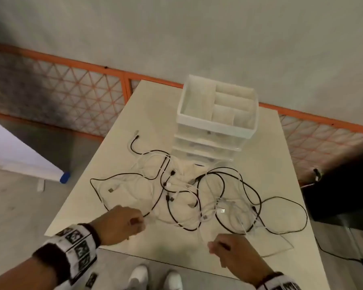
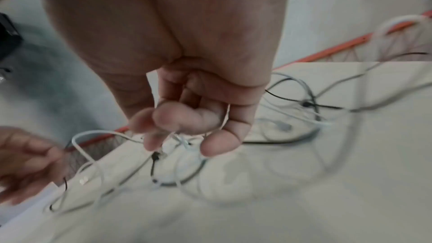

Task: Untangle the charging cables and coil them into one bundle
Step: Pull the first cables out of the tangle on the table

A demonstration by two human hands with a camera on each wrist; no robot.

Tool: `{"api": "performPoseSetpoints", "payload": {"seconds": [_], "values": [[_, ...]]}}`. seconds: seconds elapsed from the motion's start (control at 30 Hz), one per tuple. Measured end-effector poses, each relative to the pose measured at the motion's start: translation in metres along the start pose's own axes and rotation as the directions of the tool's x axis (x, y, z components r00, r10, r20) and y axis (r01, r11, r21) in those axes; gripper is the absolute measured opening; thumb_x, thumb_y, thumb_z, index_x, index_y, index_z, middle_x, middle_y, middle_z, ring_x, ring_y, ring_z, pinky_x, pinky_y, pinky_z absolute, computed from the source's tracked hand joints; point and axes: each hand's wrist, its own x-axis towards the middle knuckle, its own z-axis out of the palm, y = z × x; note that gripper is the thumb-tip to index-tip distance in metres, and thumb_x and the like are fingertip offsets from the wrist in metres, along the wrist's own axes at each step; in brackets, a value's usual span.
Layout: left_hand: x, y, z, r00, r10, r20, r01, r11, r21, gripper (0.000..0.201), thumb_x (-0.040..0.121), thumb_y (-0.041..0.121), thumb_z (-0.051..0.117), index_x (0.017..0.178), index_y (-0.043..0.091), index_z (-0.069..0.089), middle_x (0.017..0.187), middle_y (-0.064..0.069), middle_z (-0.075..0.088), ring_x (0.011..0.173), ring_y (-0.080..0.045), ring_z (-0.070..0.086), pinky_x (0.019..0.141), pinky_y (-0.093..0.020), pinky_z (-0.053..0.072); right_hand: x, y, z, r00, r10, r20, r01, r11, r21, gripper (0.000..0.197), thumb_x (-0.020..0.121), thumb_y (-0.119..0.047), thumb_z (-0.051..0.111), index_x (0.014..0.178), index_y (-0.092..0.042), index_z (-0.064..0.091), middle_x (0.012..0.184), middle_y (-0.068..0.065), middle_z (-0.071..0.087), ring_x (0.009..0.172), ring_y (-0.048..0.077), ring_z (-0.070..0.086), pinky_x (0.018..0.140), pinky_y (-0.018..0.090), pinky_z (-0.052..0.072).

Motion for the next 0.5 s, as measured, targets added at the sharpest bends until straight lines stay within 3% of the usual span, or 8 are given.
{"api": "performPoseSetpoints", "payload": {"seconds": [0.13, 0.2, 0.27, 0.3, 0.37, 0.4, 0.43, 0.5], "values": [[0.059, 0.058, -0.010, 0.964, 0.096, -0.248, -0.112, 0.992, -0.050, 0.015, 0.092, 0.025, 0.063, 0.101, 0.015, 0.069, 0.096, 0.004, 0.071, 0.092, -0.014, 0.065, 0.081, -0.023, 0.046, 0.026, -0.036, -0.023, 0.963, -0.150, -0.223, 0.164, 0.986, 0.044, 0.021, 0.097, -0.027, 0.060, 0.078, -0.025, 0.070, 0.066, -0.001, 0.069, 0.057, 0.003, 0.058, 0.061, 0.018, 0.048], [0.082, 0.091, 0.000, 0.971, 0.125, -0.202, -0.155, 0.978, -0.139, 0.027, 0.088, 0.024, 0.068, 0.114, 0.014, 0.066, 0.109, 0.001, 0.070, 0.103, -0.020, 0.065, 0.089, -0.024, 0.047, 0.035, -0.051, -0.032, 0.935, -0.181, -0.306, 0.218, 0.972, 0.092, 0.017, 0.096, -0.024, 0.061, 0.083, -0.025, 0.072, 0.072, -0.001, 0.073, 0.063, 0.009, 0.063, 0.065, 0.026, 0.052], [0.095, 0.119, 0.017, 0.991, 0.114, -0.066, -0.123, 0.981, -0.148, 0.047, 0.085, 0.031, 0.071, 0.127, 0.018, 0.056, 0.119, 0.000, 0.066, 0.104, -0.020, 0.065, 0.088, -0.027, 0.049, 0.040, -0.059, -0.043, 0.903, -0.210, -0.374, 0.260, 0.962, 0.088, 0.016, 0.095, -0.020, 0.062, 0.085, -0.025, 0.073, 0.072, -0.009, 0.072, 0.068, 0.007, 0.065, 0.065, 0.022, 0.052], [0.100, 0.130, 0.026, 0.996, 0.095, -0.005, -0.094, 0.979, -0.182, 0.048, 0.085, 0.033, 0.071, 0.127, 0.019, 0.054, 0.113, 0.000, 0.066, 0.093, -0.018, 0.067, 0.079, -0.027, 0.052, 0.041, -0.062, -0.048, 0.888, -0.220, -0.404, 0.281, 0.954, 0.100, 0.015, 0.094, -0.018, 0.062, 0.086, -0.025, 0.073, 0.070, -0.015, 0.070, 0.067, 0.004, 0.064, 0.063, 0.018, 0.050], [0.106, 0.143, 0.040, 0.998, 0.054, 0.022, -0.045, 0.948, -0.315, 0.018, 0.086, 0.026, 0.066, 0.102, 0.021, 0.059, 0.091, 0.002, 0.065, 0.067, -0.012, 0.064, 0.055, -0.023, 0.051, 0.042, -0.061, -0.056, 0.871, -0.218, -0.441, 0.294, 0.949, 0.111, 0.017, 0.094, -0.015, 0.061, 0.093, -0.026, 0.074, 0.061, -0.022, 0.064, 0.057, 0.001, 0.057, 0.058, 0.011, 0.043], [0.108, 0.145, 0.043, 0.999, 0.054, -0.001, -0.052, 0.939, -0.341, 0.003, 0.087, 0.022, 0.062, 0.087, 0.020, 0.059, 0.082, 0.003, 0.065, 0.062, -0.012, 0.062, 0.050, -0.023, 0.050, 0.042, -0.059, -0.058, 0.869, -0.220, -0.444, 0.292, 0.951, 0.101, 0.021, 0.094, -0.013, 0.060, 0.099, -0.028, 0.074, 0.057, -0.021, 0.061, 0.053, 0.001, 0.054, 0.056, 0.011, 0.042], [0.110, 0.144, 0.042, 0.998, 0.062, -0.006, -0.061, 0.937, -0.344, 0.008, 0.086, 0.018, 0.058, 0.079, 0.020, 0.058, 0.076, 0.003, 0.065, 0.063, -0.014, 0.063, 0.050, -0.025, 0.049, 0.040, -0.056, -0.061, 0.870, -0.217, -0.442, 0.287, 0.953, 0.096, 0.027, 0.094, -0.011, 0.059, 0.104, -0.032, 0.073, 0.056, -0.018, 0.059, 0.051, 0.002, 0.051, 0.056, 0.012, 0.042], [0.111, 0.140, 0.031, 0.995, 0.082, 0.063, -0.055, 0.938, -0.341, 0.008, 0.087, 0.016, 0.054, 0.083, 0.020, 0.060, 0.078, 0.003, 0.065, 0.069, -0.016, 0.066, 0.052, -0.026, 0.050, 0.038, -0.051, -0.065, 0.880, -0.215, -0.423, 0.272, 0.959, 0.079, 0.042, 0.093, -0.006, 0.055, 0.117, -0.038, 0.069, 0.064, -0.014, 0.060, 0.053, 0.000, 0.051, 0.058, 0.011, 0.042]]}}
